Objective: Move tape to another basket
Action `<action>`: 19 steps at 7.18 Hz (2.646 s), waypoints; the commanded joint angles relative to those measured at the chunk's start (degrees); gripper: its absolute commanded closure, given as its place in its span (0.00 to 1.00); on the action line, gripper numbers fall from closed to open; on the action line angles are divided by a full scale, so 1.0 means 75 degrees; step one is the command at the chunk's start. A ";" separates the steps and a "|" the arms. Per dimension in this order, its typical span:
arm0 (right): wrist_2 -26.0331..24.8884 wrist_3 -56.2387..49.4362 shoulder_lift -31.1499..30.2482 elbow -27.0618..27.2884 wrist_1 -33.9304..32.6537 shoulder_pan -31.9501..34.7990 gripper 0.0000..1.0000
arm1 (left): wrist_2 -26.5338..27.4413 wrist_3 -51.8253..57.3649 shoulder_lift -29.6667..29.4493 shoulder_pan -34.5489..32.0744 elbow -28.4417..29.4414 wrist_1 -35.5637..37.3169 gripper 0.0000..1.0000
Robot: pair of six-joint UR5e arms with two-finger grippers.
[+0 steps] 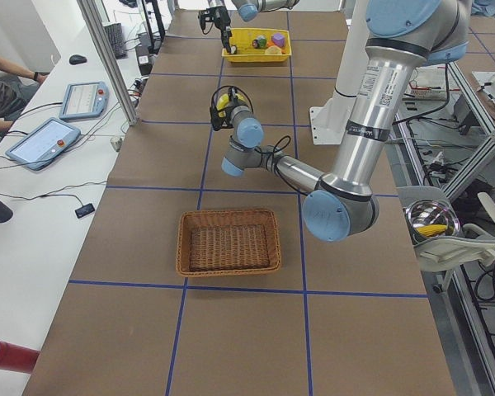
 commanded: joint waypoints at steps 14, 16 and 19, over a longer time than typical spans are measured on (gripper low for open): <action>-0.6999 0.5364 -0.1039 -0.1003 0.3843 0.2200 0.05 | -0.3291 0.1291 0.2662 -0.2718 -0.0104 0.1944 1.00; -0.7250 0.5364 -0.1086 -0.1002 0.4057 0.2306 0.05 | -0.3281 0.3249 0.3236 -0.3033 -0.0092 0.2341 1.00; -0.8056 0.5434 -0.1566 -0.0967 0.5472 0.2399 0.04 | -0.3188 0.5070 0.3414 -0.3117 -0.0151 0.3814 1.00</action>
